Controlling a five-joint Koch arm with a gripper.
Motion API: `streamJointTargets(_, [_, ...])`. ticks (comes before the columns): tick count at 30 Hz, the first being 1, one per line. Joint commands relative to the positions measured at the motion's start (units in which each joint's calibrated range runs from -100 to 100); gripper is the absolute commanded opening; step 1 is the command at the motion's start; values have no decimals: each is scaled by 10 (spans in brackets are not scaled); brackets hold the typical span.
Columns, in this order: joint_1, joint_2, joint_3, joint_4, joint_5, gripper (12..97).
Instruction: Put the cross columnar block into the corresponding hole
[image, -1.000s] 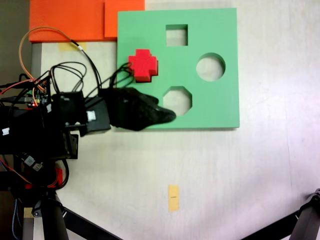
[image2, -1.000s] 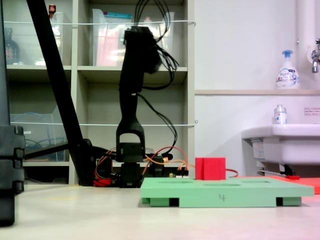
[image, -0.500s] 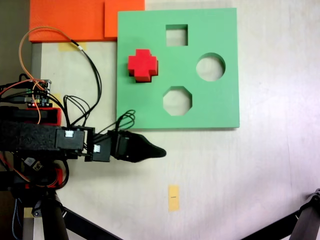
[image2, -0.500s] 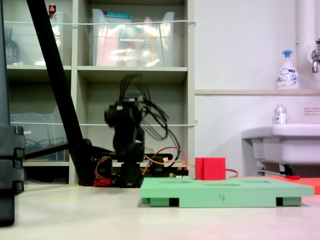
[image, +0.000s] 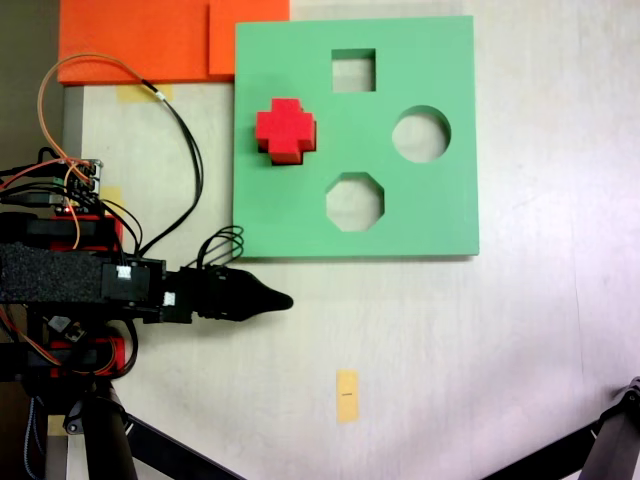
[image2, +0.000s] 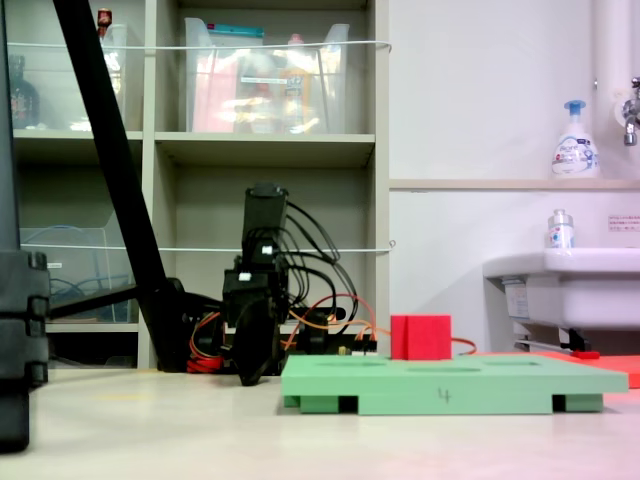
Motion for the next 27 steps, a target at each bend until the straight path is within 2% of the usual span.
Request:
streamJointTargets(1, [3,-4,-42,-10,-7,521])
streamJointTargets(9, [1,-4,-42,-8,-7,491])
streamJointTargets(27, [2,-4,-42,15,-6,493])
